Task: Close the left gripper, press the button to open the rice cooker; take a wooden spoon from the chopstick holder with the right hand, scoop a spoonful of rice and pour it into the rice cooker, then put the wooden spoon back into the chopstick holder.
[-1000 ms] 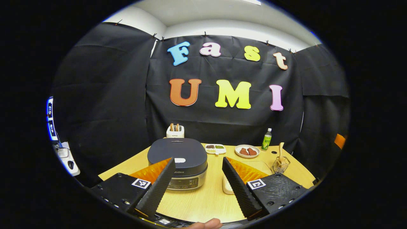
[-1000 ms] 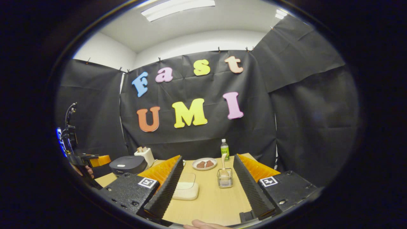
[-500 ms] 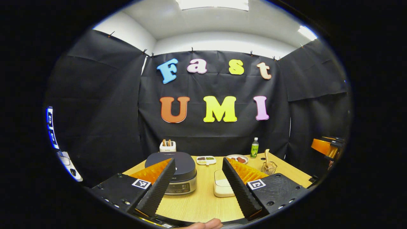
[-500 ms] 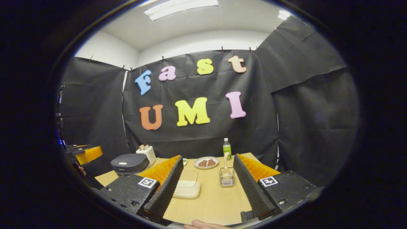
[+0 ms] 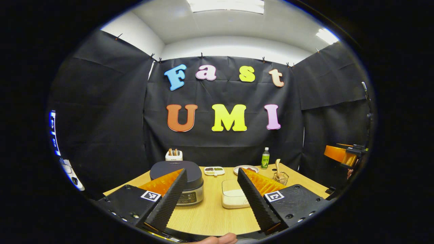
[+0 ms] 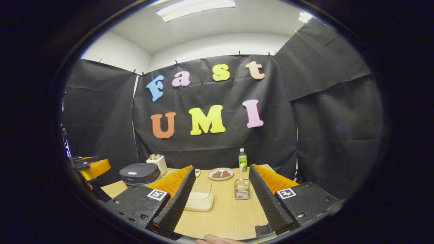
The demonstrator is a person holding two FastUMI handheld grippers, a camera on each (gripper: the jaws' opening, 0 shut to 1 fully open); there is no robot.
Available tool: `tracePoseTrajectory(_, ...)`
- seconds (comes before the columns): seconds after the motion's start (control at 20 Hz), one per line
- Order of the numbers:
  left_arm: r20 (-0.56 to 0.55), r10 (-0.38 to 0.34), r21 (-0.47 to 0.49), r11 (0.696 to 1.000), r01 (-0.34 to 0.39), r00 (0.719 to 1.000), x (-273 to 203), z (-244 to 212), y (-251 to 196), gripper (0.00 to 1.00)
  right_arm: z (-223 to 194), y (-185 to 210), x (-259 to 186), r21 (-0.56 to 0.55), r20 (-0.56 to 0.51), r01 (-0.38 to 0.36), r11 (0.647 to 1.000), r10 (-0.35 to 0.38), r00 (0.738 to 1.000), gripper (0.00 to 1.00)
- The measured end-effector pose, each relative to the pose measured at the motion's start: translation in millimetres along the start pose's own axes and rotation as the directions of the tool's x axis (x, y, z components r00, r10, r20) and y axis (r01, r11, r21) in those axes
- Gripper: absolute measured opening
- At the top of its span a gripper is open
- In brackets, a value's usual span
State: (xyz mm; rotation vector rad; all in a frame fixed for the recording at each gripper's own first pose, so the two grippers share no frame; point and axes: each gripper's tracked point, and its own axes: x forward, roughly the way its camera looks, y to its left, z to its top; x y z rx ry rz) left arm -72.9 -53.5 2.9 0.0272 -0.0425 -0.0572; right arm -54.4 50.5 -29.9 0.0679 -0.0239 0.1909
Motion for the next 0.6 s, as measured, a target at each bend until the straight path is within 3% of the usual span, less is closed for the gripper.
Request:
tracePoseTrajectory(0.35,-0.003,0.003,0.000,1.000,-0.003,1.000,-3.1,-4.1,6.5,0.95,-1.0,3.6,-2.0,-0.014,0.001,-0.002,1.000,0.002,1.000,1.00)
tracePoseTrajectory(0.4,-0.007,0.000,0.005,1.000,0.000,1.000,-3.9,-5.2,6.5,0.96,-0.3,3.5,-2.6,-0.014,0.004,-0.002,1.000,0.002,1.000,0.92)
tracePoseTrajectory(0.45,-0.011,-0.006,0.007,1.000,0.006,1.000,-3.9,-7.0,4.7,0.96,-0.8,4.7,-3.5,-0.015,0.004,-0.006,1.000,0.006,1.000,1.00)
tracePoseTrajectory(0.5,-0.013,-0.011,0.006,1.000,0.011,1.000,-4.6,-9.1,4.2,0.95,-1.5,6.6,-4.1,-0.016,0.003,-0.009,1.000,0.009,1.000,0.92)
tracePoseTrajectory(0.55,-0.016,-0.011,0.002,1.000,0.011,1.000,-6.2,-9.9,6.2,0.95,-1.0,7.8,-4.5,-0.016,0.004,-0.013,1.000,0.013,1.000,0.92)
tracePoseTrajectory(0.6,-0.018,-0.011,-0.004,1.000,0.011,1.000,-6.6,-11.8,7.1,0.96,-0.9,8.7,-4.2,-0.018,0.006,-0.015,1.000,0.015,1.000,1.00)
